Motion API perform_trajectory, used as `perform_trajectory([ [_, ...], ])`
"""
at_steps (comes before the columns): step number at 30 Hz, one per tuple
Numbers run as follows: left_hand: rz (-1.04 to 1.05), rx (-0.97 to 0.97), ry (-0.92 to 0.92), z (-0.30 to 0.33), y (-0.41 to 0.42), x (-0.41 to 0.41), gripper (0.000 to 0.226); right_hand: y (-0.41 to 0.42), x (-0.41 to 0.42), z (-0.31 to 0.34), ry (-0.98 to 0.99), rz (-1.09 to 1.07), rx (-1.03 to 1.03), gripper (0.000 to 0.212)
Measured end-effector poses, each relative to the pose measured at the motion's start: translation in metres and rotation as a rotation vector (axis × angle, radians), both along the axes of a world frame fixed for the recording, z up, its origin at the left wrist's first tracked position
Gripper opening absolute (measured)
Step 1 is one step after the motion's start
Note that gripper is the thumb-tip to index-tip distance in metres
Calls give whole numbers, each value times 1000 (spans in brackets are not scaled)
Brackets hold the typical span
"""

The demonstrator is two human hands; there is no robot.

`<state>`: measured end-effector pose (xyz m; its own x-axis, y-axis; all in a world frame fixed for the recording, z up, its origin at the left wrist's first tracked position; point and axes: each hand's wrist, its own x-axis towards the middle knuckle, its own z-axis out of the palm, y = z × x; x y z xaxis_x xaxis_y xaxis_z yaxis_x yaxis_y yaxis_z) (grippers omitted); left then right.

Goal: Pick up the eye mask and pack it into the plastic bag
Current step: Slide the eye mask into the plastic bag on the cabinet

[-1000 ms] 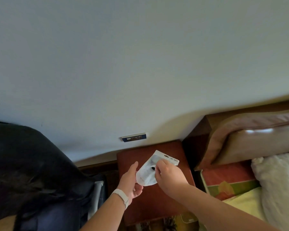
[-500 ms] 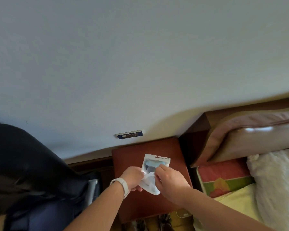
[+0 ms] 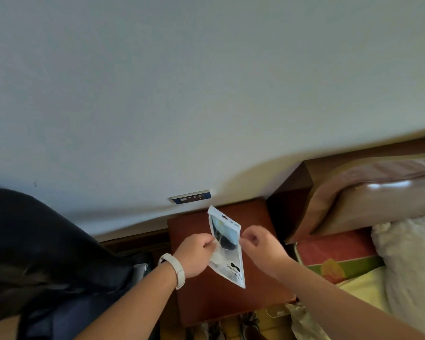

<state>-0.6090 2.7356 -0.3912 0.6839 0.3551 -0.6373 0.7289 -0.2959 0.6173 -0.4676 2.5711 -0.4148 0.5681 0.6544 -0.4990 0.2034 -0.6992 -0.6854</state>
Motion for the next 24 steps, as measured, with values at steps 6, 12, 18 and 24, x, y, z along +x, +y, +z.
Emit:
perform_trajectory([
  [6, -260, -41, -98, 42, 13, -1, 42, 25, 47, -21, 241, -253, -14, 61],
  [12, -286, -46, -55, 47, 29, -8, 30, 33, 74, -22, 619, -122, -62, 26],
  [18, -27, -20, 61, 25, 39, -15, 28, 28, 69, -22, 514, -90, -142, 29],
  [24, 318, 1, 116, -20, 45, -17, 15, 21, 63, -41, 492, -112, -180, 27],
])
